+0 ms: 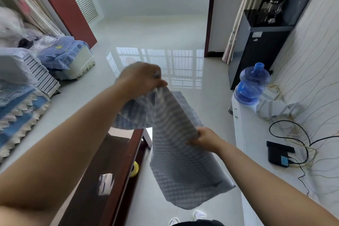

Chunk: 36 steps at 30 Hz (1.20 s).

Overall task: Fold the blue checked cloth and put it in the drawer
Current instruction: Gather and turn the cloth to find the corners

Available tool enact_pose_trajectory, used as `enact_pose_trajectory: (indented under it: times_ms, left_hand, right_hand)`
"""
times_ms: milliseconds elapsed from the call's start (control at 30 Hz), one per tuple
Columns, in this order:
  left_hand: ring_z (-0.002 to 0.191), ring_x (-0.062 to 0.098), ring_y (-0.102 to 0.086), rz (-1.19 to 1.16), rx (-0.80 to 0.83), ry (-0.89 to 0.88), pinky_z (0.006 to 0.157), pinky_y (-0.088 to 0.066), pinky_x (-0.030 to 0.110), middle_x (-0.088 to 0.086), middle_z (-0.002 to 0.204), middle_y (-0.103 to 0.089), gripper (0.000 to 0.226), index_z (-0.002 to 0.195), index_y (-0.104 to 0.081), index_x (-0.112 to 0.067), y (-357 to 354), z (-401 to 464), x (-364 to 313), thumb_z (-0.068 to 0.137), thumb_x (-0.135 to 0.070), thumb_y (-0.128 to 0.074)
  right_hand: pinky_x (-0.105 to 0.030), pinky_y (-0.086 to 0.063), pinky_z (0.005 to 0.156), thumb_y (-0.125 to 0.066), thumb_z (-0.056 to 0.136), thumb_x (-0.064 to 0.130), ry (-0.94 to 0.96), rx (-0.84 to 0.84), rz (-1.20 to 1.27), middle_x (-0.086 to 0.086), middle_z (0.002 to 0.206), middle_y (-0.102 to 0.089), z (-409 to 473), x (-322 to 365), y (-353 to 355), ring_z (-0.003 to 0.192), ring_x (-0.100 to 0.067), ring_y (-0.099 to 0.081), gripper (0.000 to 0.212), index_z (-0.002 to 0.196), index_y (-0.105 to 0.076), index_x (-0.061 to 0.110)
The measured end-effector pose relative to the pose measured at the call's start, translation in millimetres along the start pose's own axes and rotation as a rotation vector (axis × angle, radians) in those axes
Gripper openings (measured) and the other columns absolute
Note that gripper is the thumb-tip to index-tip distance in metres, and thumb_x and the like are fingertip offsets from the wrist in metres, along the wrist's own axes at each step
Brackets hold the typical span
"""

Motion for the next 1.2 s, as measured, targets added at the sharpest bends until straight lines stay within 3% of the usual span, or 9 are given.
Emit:
enact_pose_trajectory:
  times_ms: [167, 333, 467, 633, 733, 833, 933, 1067, 1200]
  left_hand:
    - [0.077, 0.028, -0.060, 0.000, -0.287, 0.127, 0.069, -0.040, 0.031, 0.012, 0.082, -0.067, 0.034, 0.087, -0.067, -0.013, 36, 2, 70, 0.083, -0.047, -0.067]
    - [0.083, 0.037, -0.063, 0.116, -0.296, 0.256, 0.068, -0.043, 0.035, 0.020, 0.089, -0.069, 0.034, 0.090, -0.066, -0.007, 2, -9, 111, 0.089, -0.041, -0.061]
    - [0.097, 0.035, -0.064, 0.173, -0.162, 0.306, 0.074, -0.045, 0.033, 0.016, 0.106, -0.070, 0.039, 0.120, -0.059, -0.014, -37, -22, 108, 0.092, -0.041, -0.059]
    - [0.099, 0.030, -0.066, 0.328, 0.213, 0.048, 0.079, -0.048, 0.034, 0.011, 0.113, -0.068, 0.091, 0.152, -0.007, -0.033, -113, -38, 44, 0.081, -0.061, -0.057]
    - [0.104, 0.030, -0.063, 0.247, 0.307, -0.041, 0.076, -0.044, 0.033, 0.009, 0.116, -0.067, 0.096, 0.150, 0.000, -0.041, -137, -45, 12, 0.078, -0.066, -0.059]
    - [0.109, 0.025, -0.060, -0.001, 0.358, 0.062, 0.076, -0.040, 0.030, 0.000, 0.116, -0.066, 0.071, 0.138, -0.038, -0.044, -149, -43, 13, 0.075, -0.063, -0.065]
    - [0.093, 0.017, -0.062, -0.204, 0.396, 0.138, 0.073, -0.047, 0.031, -0.010, 0.096, -0.068, 0.032, 0.102, -0.064, -0.040, -166, -48, 26, 0.077, -0.060, -0.065]
    - [0.077, 0.016, -0.064, -0.337, 0.336, 0.188, 0.069, -0.050, 0.035, -0.006, 0.076, -0.068, 0.030, 0.083, -0.067, -0.027, -178, -49, 47, 0.081, -0.056, -0.061]
    - [0.067, 0.020, -0.058, -0.180, 0.254, 0.109, 0.056, -0.038, 0.031, -0.006, 0.061, -0.056, 0.040, 0.067, -0.054, -0.018, -174, -47, 55, 0.088, -0.053, -0.054]
  right_hand:
    - [-0.030, -0.047, 0.068, -0.067, 0.084, 0.034, -0.279, -0.048, 0.000, -0.001, 0.078, -0.068, -22, -95, 2, 0.078, -0.019, -0.063, 0.023, 0.077, -0.070, 0.012]
    - [-0.031, -0.037, 0.061, -0.061, 0.089, 0.032, -0.204, -0.177, -0.099, -0.004, 0.065, -0.059, -17, -68, 39, 0.070, -0.016, -0.054, 0.036, 0.057, -0.054, 0.017]
    - [-0.031, -0.034, 0.057, -0.054, 0.092, 0.024, -0.107, -0.204, -0.248, -0.003, 0.061, -0.053, -1, -10, 66, 0.070, -0.023, -0.052, 0.038, 0.054, -0.047, 0.022]
    - [-0.032, -0.040, 0.067, -0.048, 0.094, 0.032, -0.007, -0.156, -0.391, -0.001, 0.067, -0.056, 11, 62, 68, 0.074, -0.025, -0.055, 0.035, 0.062, -0.053, 0.018]
    - [-0.034, -0.044, 0.078, -0.047, 0.095, 0.033, 0.155, -0.089, -0.514, -0.005, 0.102, -0.068, 8, 112, 48, 0.096, -0.026, -0.059, 0.024, 0.095, -0.067, 0.020]
    - [-0.033, -0.045, 0.079, -0.049, 0.094, 0.037, 0.251, -0.028, -0.579, -0.001, 0.113, -0.067, 9, 133, 23, 0.104, -0.024, -0.059, 0.024, 0.108, -0.066, 0.028]
    - [-0.033, -0.041, 0.073, -0.051, 0.091, 0.049, 0.206, -0.046, -0.592, -0.005, 0.104, -0.065, 11, 123, 21, 0.096, -0.027, -0.059, 0.031, 0.104, -0.059, 0.022]
    - [-0.036, -0.042, 0.074, -0.060, 0.083, 0.055, 0.059, -0.025, -0.625, -0.005, 0.101, -0.062, 7, 87, 32, 0.087, -0.026, -0.056, 0.048, 0.113, -0.044, 0.022]
    - [-0.035, -0.041, 0.086, -0.059, 0.085, 0.037, -0.025, -0.078, -0.819, -0.005, 0.118, -0.062, 8, 37, 50, 0.104, -0.027, -0.057, 0.035, 0.115, -0.051, 0.021]
Point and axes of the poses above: each hand's wrist, its own z-axis towards the middle knuckle, its own y-axis out of the back of the hand, x = y × z, the point moved 9 cm from there along z, towards the middle knuckle
